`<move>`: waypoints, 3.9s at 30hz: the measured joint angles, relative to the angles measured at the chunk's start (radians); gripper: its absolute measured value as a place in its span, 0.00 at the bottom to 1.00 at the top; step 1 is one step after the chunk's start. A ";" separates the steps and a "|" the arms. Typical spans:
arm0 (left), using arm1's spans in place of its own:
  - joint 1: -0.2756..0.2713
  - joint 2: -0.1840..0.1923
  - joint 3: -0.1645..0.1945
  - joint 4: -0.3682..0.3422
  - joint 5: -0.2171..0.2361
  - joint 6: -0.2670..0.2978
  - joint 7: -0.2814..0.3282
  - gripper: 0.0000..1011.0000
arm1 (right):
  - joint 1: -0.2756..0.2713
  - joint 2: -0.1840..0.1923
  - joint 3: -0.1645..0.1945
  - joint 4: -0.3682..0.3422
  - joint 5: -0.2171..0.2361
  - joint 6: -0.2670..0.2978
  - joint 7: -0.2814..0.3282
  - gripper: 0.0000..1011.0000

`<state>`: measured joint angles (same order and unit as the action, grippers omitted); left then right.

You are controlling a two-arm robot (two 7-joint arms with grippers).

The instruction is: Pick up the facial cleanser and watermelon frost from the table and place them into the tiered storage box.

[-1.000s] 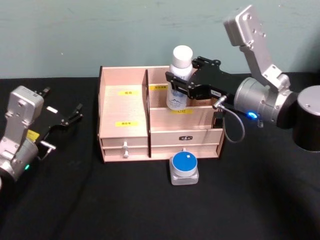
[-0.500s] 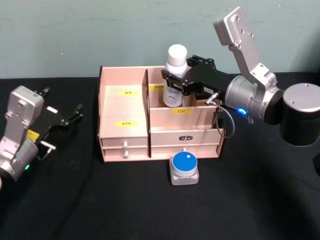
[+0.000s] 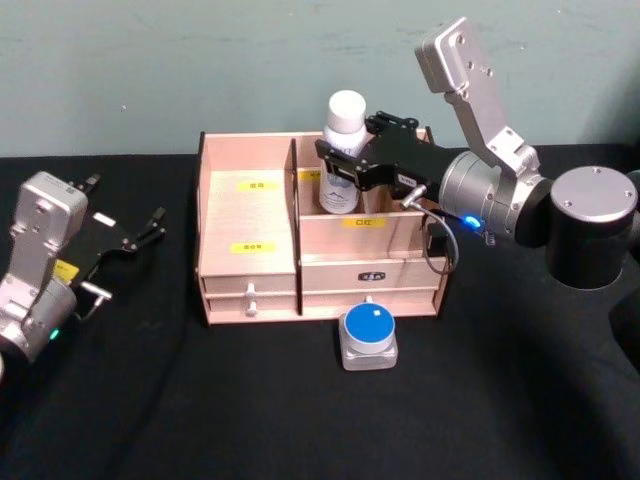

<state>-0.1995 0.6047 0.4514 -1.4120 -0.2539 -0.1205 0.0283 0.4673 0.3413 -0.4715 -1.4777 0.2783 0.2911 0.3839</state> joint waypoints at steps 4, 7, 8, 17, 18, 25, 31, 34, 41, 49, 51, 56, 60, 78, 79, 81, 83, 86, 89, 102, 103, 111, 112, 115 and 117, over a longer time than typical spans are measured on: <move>0.000 0.000 0.000 0.000 0.000 0.000 0.000 0.99 | 0.003 -0.008 -0.002 0.011 -0.006 -0.004 0.004 0.60; 0.000 0.000 0.000 0.000 0.000 0.000 0.000 0.99 | 0.004 -0.011 -0.003 0.017 -0.009 -0.005 0.005 0.60; 0.000 0.000 0.000 0.000 0.000 0.000 0.000 0.99 | 0.004 -0.012 -0.003 0.019 -0.011 -0.005 0.006 0.60; 0.000 0.000 0.000 0.000 0.000 0.000 0.000 0.99 | 0.002 -0.017 -0.002 0.031 -0.015 -0.003 0.010 0.60; 0.000 0.000 0.000 0.000 0.000 0.000 0.000 0.99 | 0.001 -0.018 -0.002 0.033 -0.015 -0.002 0.011 0.60; 0.000 0.000 0.000 0.000 0.000 0.000 0.000 0.99 | -0.006 -0.016 -0.001 0.044 -0.017 -0.002 0.019 0.60; 0.000 0.000 0.000 0.000 0.000 0.000 0.000 0.99 | -0.012 -0.015 -0.002 0.052 -0.018 -0.002 0.023 0.60; 0.000 0.000 0.000 0.000 0.000 0.000 0.000 0.99 | -0.013 -0.013 -0.004 0.057 -0.021 -0.002 0.025 0.60; 0.000 0.000 0.000 0.000 0.000 0.000 0.000 0.99 | -0.015 -0.012 -0.009 0.064 -0.028 0.004 0.027 0.60; 0.000 0.000 0.000 0.000 0.000 0.000 0.000 0.99 | -0.011 -0.013 -0.015 0.074 -0.039 0.008 0.029 0.60; 0.000 0.000 0.000 0.000 0.000 0.000 0.000 0.99 | -0.010 -0.013 -0.017 0.076 -0.044 0.009 0.029 0.60; 0.000 0.000 0.000 0.000 0.000 0.000 0.000 0.99 | -0.011 -0.013 -0.018 0.076 -0.043 0.011 0.029 0.60; 0.000 0.000 0.000 0.000 0.000 0.000 0.000 0.99 | -0.011 -0.013 -0.018 0.076 -0.043 0.011 0.029 0.60; 0.000 0.000 0.000 0.000 0.000 0.000 0.000 0.99 | -0.012 -0.013 -0.020 0.075 -0.043 0.015 0.032 0.76; 0.000 0.000 0.000 0.000 0.000 0.000 0.000 0.99 | -0.012 -0.013 -0.020 0.075 -0.043 0.015 0.032 0.76; 0.000 0.000 0.000 0.000 0.000 0.000 0.000 0.99 | -0.012 -0.013 -0.019 0.075 -0.043 0.015 0.032 0.81; 0.000 0.000 0.000 0.000 0.000 0.000 0.000 0.99 | -0.012 -0.014 -0.016 0.075 -0.042 0.010 0.032 0.91; 0.000 0.000 0.000 0.000 0.000 0.000 0.000 0.99 | -0.013 -0.016 -0.008 0.075 -0.038 0.001 0.032 0.98; 0.000 0.000 0.000 0.000 0.000 0.000 0.000 0.99 | -0.013 -0.015 -0.002 0.073 -0.037 -0.007 0.031 0.99; 0.000 0.000 0.000 0.000 0.000 0.000 0.000 0.99 | -0.035 0.044 0.011 -0.066 -0.036 0.046 0.038 0.99; 0.000 0.000 0.000 0.000 0.000 0.000 0.000 0.99 | -0.039 0.050 0.013 -0.081 -0.036 0.052 0.038 0.99; 0.000 0.000 0.000 0.000 0.000 0.000 0.000 0.99 | -0.148 0.153 0.068 -0.290 0.000 0.123 0.042 0.99; 0.000 0.000 0.000 0.000 0.000 0.000 0.000 0.99 | -0.163 0.164 0.076 -0.311 0.007 0.128 0.042 0.99; 0.000 0.000 0.000 0.000 0.000 0.000 0.000 0.99 | -0.214 0.197 0.098 -0.372 0.029 0.144 0.041 0.99; 0.000 0.000 0.000 0.000 0.000 0.000 0.000 0.99 | -0.280 0.236 0.126 -0.438 0.054 0.160 0.035 0.99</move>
<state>-0.1995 0.6047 0.4513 -1.4121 -0.2538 -0.1206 0.0283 0.1877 0.5770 -0.3455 -1.9157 0.3324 0.4507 0.4186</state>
